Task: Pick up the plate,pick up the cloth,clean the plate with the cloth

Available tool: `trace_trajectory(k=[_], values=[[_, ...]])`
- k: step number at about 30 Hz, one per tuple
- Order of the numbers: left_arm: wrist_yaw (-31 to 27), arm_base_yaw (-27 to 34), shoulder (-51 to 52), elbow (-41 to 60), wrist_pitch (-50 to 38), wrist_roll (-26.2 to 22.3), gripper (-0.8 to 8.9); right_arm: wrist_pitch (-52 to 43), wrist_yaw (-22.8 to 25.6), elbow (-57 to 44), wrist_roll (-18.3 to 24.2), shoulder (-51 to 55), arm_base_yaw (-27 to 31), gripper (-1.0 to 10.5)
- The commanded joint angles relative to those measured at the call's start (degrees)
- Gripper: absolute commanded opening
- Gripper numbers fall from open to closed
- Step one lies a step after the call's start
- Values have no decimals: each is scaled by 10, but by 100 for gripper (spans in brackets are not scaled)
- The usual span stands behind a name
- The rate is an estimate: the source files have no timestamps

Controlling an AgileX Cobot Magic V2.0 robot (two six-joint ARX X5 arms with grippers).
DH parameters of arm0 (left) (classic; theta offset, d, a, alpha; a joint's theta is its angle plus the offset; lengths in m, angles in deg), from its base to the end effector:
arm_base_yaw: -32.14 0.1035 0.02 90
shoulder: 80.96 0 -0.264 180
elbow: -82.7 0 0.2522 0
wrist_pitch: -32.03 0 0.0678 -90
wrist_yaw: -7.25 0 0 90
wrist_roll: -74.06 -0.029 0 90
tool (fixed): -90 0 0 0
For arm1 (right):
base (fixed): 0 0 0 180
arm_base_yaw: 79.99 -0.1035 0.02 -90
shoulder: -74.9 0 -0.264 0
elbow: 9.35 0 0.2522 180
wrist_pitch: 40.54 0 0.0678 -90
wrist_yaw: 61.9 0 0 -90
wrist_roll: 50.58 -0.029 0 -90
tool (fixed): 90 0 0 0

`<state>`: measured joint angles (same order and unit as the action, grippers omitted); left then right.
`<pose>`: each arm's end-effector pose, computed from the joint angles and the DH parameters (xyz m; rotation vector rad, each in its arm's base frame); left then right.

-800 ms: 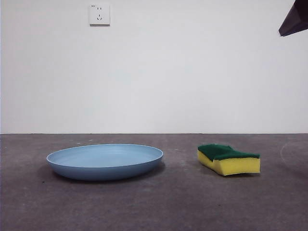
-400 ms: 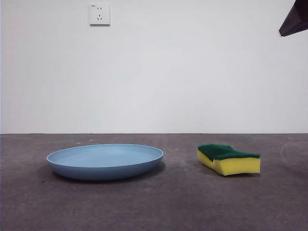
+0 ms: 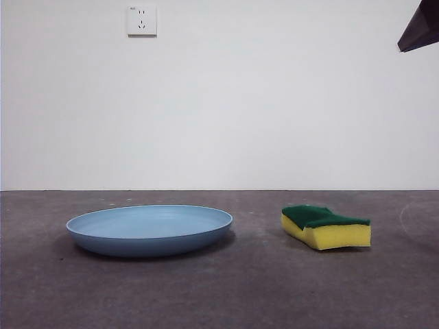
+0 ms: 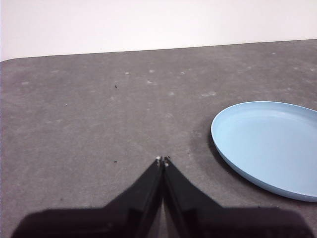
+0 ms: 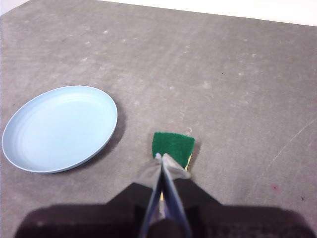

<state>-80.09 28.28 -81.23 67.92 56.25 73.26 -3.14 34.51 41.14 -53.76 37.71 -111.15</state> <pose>0.0952 -0.0078 0.1516 0.0157 0.1688 -0.1147 0.1243 0.0714 0.2816 -0.0826 0.4127 0.4140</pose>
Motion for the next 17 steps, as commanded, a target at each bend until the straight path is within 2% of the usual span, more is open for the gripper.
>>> trace_trajectory(k=[1,3,5,10,13,17], values=[[0,2,2,8,-1,6,-3,3,0,-2,6,7,-1,2],[0,2,2,8,-1,6,-3,14,15,-2,42,34,9,2],[0,2,2,8,-1,6,-3,16,11,-2,63,58,26,2],[0,2,2,8,-1,6,-3,-3,9,-19,67,121,95,2],[0,2,2,8,-1,6,-3,-55,7,-63,67,163,142,2],[0,2,2,8,-1,6,-3,-105,-54,-135,67,222,185,2]])
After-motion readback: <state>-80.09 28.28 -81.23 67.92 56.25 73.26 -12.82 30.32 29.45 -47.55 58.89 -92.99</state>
